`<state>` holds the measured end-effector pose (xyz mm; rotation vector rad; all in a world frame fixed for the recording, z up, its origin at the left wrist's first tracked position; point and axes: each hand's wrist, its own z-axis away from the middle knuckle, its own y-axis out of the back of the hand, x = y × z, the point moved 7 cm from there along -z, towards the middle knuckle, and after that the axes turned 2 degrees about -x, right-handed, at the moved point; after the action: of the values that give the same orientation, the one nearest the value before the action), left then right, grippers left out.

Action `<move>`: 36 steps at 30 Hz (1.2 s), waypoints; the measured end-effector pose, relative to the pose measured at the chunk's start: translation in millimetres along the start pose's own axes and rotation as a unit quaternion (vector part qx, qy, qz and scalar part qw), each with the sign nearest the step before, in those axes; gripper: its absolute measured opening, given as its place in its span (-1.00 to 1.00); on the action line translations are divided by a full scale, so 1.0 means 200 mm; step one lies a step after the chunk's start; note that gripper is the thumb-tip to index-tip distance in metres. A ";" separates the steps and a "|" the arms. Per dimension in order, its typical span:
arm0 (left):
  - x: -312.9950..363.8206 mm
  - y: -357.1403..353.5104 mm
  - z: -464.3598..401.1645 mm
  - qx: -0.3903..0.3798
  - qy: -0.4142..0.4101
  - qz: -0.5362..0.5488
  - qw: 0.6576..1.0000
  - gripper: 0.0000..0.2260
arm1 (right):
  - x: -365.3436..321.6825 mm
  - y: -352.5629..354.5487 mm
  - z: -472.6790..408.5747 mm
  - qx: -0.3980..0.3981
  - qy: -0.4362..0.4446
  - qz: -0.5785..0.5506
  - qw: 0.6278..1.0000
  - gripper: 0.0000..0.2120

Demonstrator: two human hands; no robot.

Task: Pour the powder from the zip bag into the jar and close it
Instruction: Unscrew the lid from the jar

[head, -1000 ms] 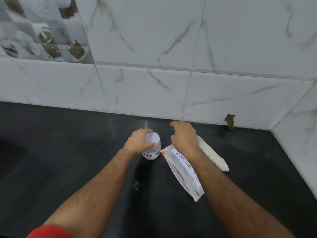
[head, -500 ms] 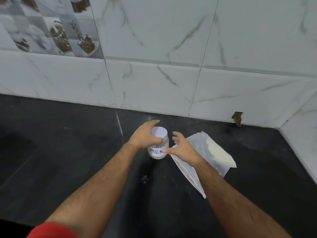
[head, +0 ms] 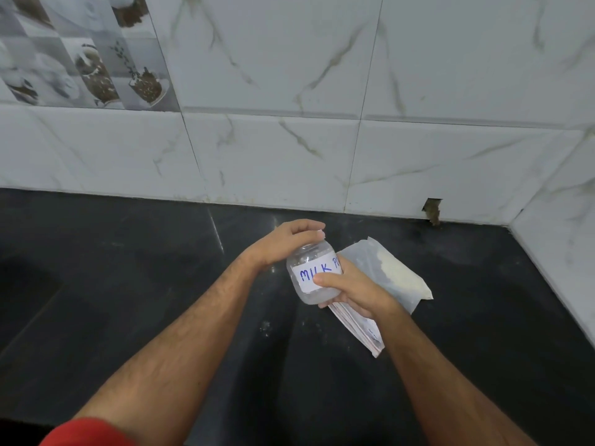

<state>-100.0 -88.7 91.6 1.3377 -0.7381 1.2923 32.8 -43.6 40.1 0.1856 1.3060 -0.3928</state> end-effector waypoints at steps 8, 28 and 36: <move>0.12 -0.16 -0.02 0.032 -0.039 0.060 0.997 -0.82 | -0.05 0.13 0.08 0.133 0.041 0.086 0.987 -0.47; -0.06 -0.10 0.04 0.005 0.063 -0.077 0.995 -0.77 | 0.00 0.23 0.21 0.246 0.028 0.237 0.940 -0.33; 0.01 -0.21 0.06 0.040 0.009 0.023 0.999 -0.62 | 0.02 0.10 0.24 0.223 0.064 0.269 0.935 -0.31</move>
<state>-57.7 -90.2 84.9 1.3788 -0.7158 1.3809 83.9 -41.5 47.3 0.9441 1.2176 -0.2017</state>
